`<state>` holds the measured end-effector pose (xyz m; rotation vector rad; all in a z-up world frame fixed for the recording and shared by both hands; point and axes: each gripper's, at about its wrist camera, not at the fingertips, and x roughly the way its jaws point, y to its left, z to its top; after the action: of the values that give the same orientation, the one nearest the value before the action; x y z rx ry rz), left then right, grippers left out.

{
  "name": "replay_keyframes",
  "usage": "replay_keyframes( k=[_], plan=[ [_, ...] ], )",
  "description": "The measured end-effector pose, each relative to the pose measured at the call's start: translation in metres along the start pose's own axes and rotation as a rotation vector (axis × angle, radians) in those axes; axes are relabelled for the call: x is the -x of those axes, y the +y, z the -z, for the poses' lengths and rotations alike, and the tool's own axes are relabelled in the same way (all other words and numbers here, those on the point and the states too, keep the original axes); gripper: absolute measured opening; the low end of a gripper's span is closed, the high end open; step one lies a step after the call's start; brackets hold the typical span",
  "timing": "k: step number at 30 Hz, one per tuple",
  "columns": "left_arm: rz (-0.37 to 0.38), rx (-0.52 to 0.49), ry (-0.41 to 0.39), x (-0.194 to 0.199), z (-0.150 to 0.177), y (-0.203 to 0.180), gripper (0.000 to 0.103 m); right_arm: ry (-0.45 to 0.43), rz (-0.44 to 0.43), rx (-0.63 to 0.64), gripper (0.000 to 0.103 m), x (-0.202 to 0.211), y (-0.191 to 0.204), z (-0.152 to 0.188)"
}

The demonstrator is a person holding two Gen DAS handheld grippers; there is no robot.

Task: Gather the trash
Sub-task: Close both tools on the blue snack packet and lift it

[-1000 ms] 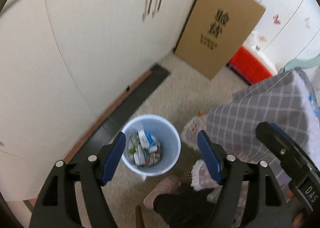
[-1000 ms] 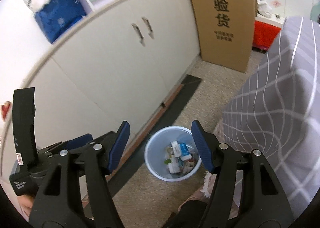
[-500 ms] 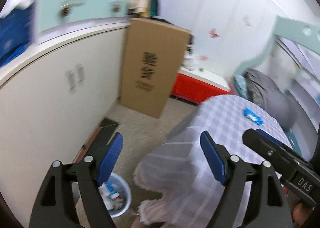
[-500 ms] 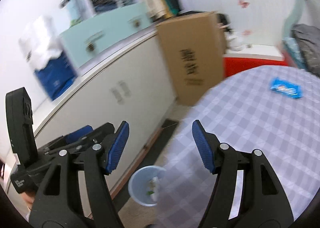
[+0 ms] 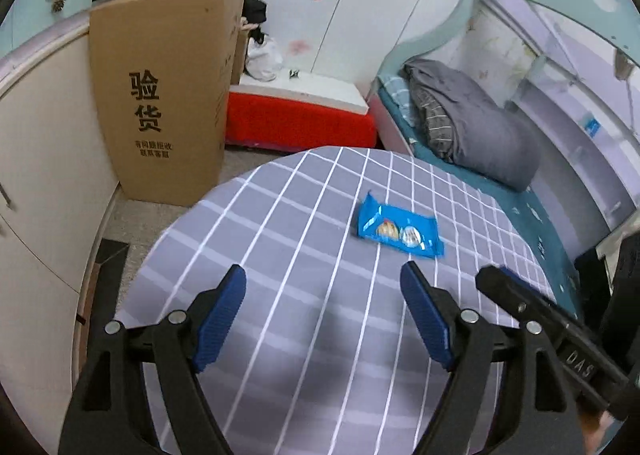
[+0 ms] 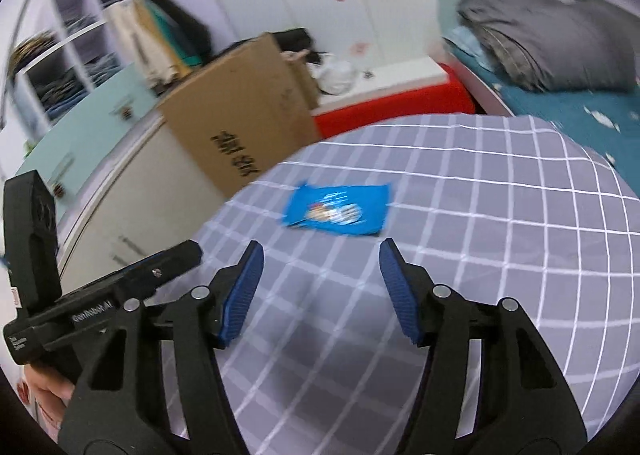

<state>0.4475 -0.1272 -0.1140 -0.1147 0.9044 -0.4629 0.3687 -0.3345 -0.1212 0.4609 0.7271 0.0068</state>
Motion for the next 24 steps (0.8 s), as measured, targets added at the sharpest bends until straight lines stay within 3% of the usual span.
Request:
replay_keyframes(
  k=[2, 6, 10, 13, 18, 24],
  plan=[
    [0.006, -0.006, 0.016, -0.022, -0.01, -0.008, 0.077, 0.028, -0.003, -0.032, 0.056, -0.016, -0.015, -0.007],
    [0.019, -0.028, 0.059, -0.057, -0.021, -0.021, 0.063, 0.056, -0.008, -0.041, 0.047, -0.037, -0.023, -0.014],
    [0.041, -0.008, 0.069, -0.076, -0.028, -0.023, 0.058, 0.068, -0.001, -0.05, 0.044, -0.05, -0.025, -0.019],
    [0.059, -0.014, 0.087, -0.091, -0.032, -0.026, 0.045, 0.075, 0.007, -0.043, 0.042, -0.057, -0.027, -0.023],
    [0.112, -0.007, 0.098, -0.099, -0.034, -0.028, 0.015, 0.088, -0.002, -0.031, 0.031, -0.064, -0.022, -0.023],
    [0.107, 0.005, 0.07, -0.081, -0.031, -0.019, 0.008, 0.066, -0.019, 0.012, 0.029, -0.055, -0.005, -0.021]
  ],
)
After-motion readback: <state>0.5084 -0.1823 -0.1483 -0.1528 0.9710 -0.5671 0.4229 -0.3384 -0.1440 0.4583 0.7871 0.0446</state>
